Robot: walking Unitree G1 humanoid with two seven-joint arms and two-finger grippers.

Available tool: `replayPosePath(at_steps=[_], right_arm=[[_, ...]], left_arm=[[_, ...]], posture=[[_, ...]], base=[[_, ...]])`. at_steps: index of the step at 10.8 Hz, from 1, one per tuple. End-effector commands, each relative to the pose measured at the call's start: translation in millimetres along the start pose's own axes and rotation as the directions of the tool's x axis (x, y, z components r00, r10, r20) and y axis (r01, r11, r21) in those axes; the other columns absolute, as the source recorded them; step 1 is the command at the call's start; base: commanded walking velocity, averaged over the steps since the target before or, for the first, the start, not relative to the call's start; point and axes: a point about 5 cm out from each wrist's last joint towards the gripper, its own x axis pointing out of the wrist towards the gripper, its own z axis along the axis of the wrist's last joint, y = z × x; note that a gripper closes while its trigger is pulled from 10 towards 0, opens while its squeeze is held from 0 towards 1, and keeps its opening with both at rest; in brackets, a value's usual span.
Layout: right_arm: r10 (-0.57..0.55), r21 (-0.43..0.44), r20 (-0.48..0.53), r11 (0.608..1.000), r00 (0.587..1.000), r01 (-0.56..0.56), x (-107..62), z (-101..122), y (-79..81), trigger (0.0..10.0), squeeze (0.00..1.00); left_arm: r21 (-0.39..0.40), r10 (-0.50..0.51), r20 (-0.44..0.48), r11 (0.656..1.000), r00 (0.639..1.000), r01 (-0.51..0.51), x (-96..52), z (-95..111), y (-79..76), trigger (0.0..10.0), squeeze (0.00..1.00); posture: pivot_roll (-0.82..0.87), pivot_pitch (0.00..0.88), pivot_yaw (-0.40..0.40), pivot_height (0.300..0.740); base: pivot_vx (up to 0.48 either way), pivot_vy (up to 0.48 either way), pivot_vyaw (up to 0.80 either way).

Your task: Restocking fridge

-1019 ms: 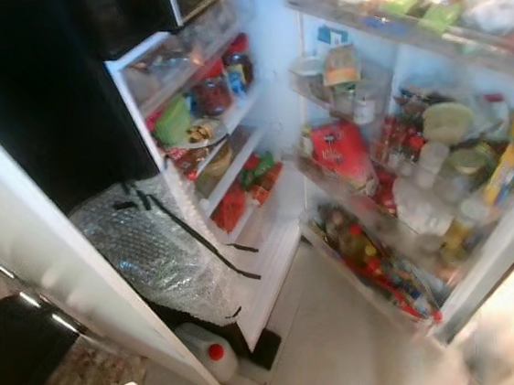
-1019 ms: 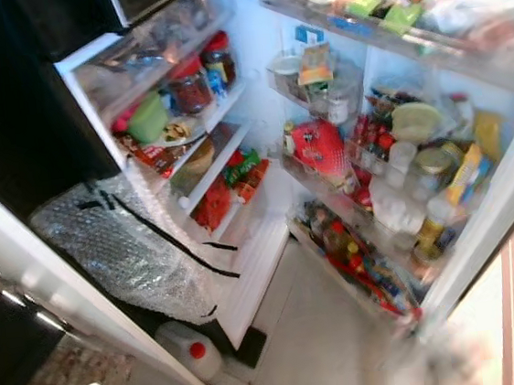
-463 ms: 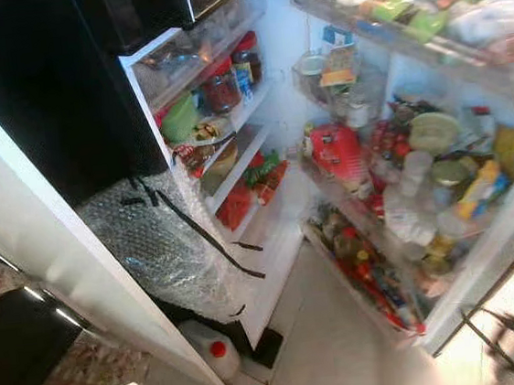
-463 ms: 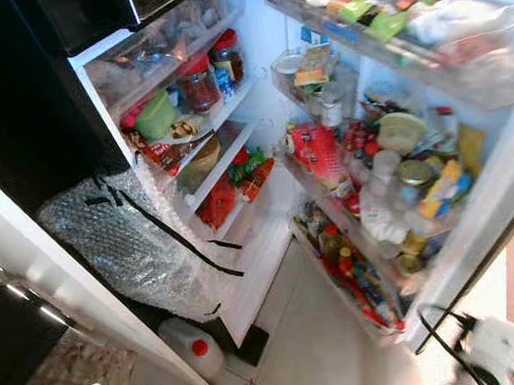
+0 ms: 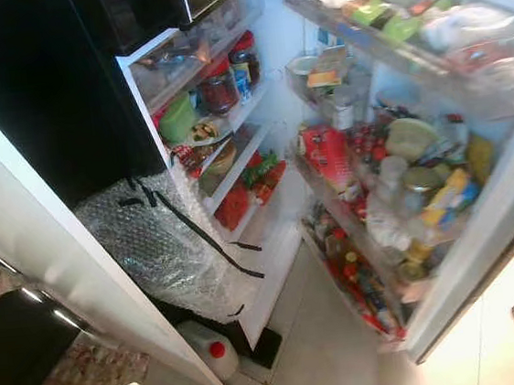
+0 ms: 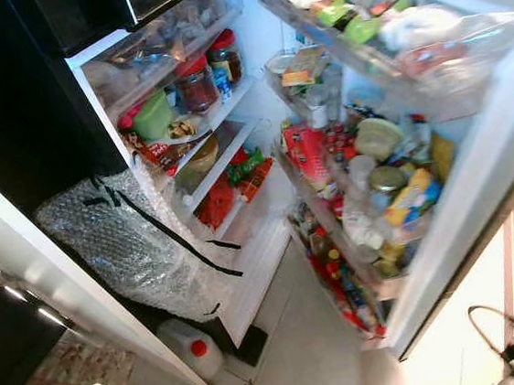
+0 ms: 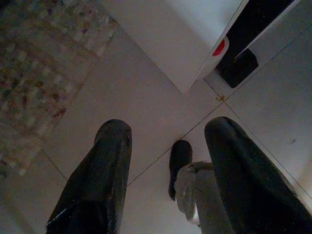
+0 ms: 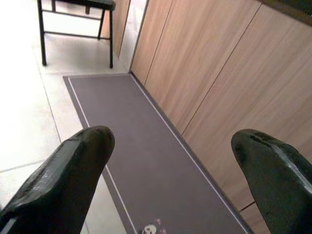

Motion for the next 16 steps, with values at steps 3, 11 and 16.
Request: replayPosePath(at_steps=[3, 11, 16], right_arm=[[-0.063, 0.044, 0.034, 0.997, 0.997, 0.061, 8.3, 15, -4.3, 10.0, 0.00], [0.025, 0.102, 0.230, 0.994, 0.973, -0.049, 36.3, 79, 3.3, 10.0, 0.00], [0.335, 0.169, 0.406, 0.887, 0.850, -0.430, 33.7, 140, 47.9, 10.0, 0.00]], left_arm=[[0.039, 0.000, -0.009, 0.999, 1.000, 0.000, -0.7, -2, 1.5, 10.0, 0.00], [0.027, -0.005, 0.004, 1.000, 1.000, 0.005, 0.6, 2, -1.6, 10.0, 0.00], [0.027, -0.011, 0.007, 1.000, 1.000, 0.011, 0.9, 3, -2.9, 10.0, 0.00]], posture=[[-0.15, 0.000, 0.078, 0.740], [-0.15, 0.000, 0.081, 0.740], [-0.15, 0.004, 0.087, 0.740]], base=[[0.000, 0.000, 0.00], [0.000, 0.000, 0.00], [0.000, 0.000, 0.00]])
